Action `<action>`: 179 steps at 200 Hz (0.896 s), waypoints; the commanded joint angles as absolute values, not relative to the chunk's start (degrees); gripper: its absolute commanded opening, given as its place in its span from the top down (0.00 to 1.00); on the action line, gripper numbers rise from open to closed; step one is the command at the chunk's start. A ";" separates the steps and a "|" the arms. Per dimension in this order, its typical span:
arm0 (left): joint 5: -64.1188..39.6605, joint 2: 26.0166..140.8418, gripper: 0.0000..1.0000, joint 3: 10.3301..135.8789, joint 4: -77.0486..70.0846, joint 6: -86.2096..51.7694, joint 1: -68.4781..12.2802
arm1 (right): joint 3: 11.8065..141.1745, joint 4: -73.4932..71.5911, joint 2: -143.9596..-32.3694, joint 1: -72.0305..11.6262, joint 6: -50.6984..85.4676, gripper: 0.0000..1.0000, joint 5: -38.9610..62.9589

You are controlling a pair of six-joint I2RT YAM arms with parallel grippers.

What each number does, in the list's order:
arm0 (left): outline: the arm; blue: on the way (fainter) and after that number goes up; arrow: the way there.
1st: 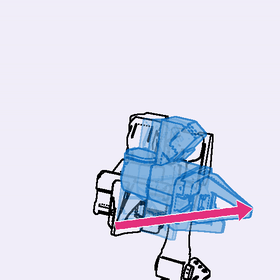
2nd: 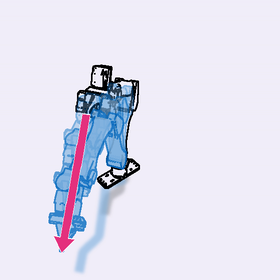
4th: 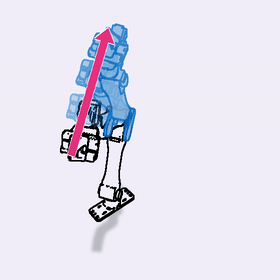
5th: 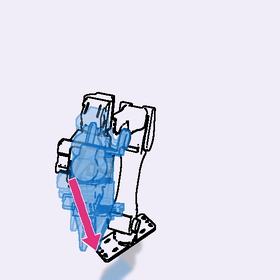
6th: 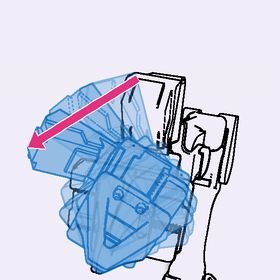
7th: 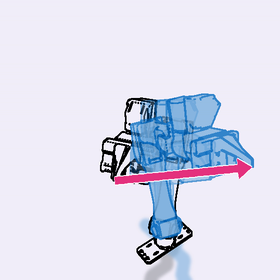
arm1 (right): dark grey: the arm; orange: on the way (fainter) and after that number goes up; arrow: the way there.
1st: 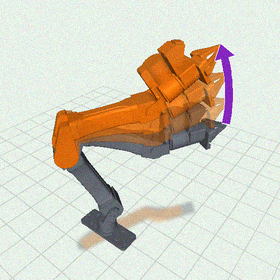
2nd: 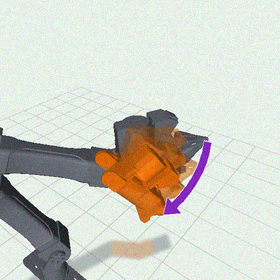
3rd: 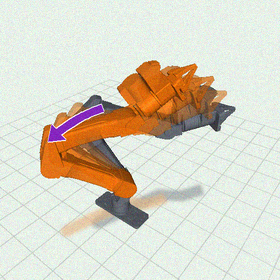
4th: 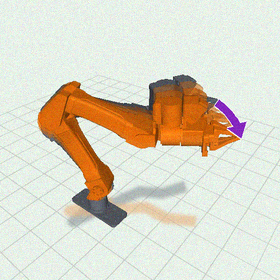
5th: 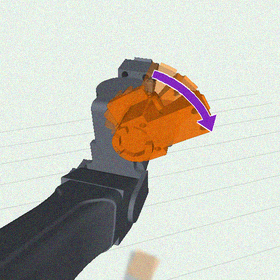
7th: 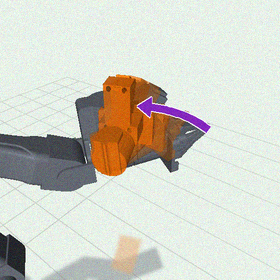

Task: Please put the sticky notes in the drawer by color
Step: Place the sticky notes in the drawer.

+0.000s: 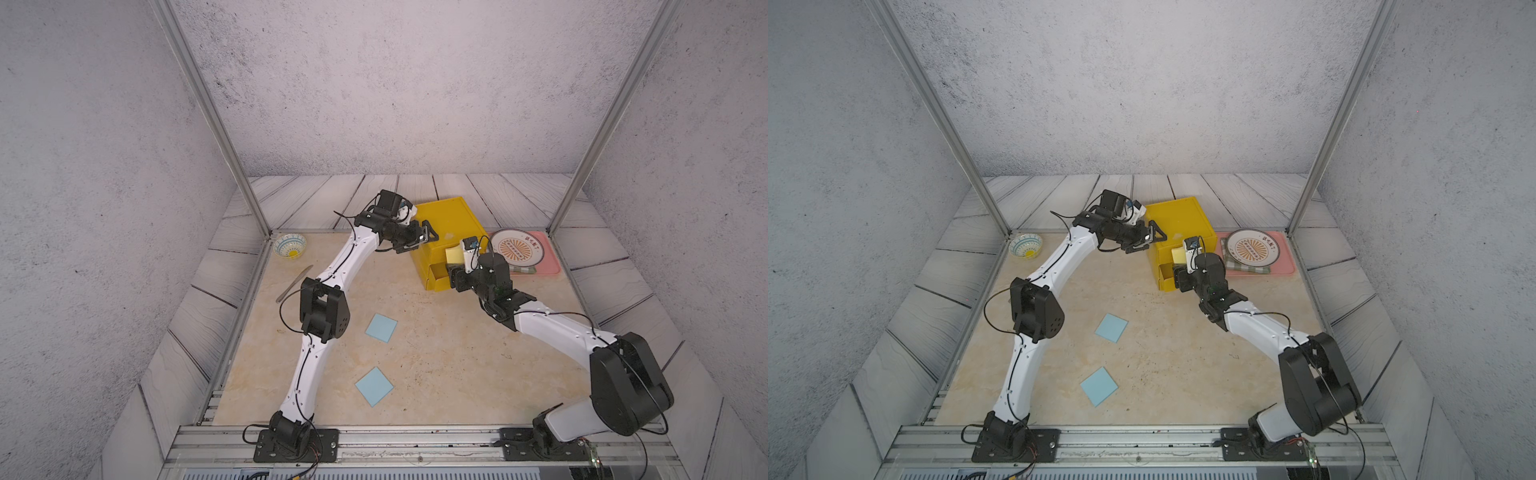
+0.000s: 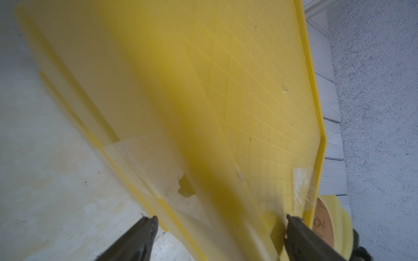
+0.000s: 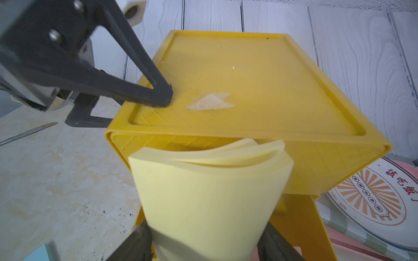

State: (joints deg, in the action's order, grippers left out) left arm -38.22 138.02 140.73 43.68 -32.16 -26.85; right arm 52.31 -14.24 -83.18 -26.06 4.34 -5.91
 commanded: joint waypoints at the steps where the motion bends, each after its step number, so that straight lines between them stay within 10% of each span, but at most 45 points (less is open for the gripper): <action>1: -37.53 136.45 0.06 139.59 45.44 -31.78 -27.03 | 54.68 -15.03 -79.28 -25.88 3.93 0.27 -5.97; 179: -37.61 136.14 0.06 139.66 45.96 -31.54 -26.86 | 54.54 -19.90 -90.06 -25.84 4.12 0.10 -6.06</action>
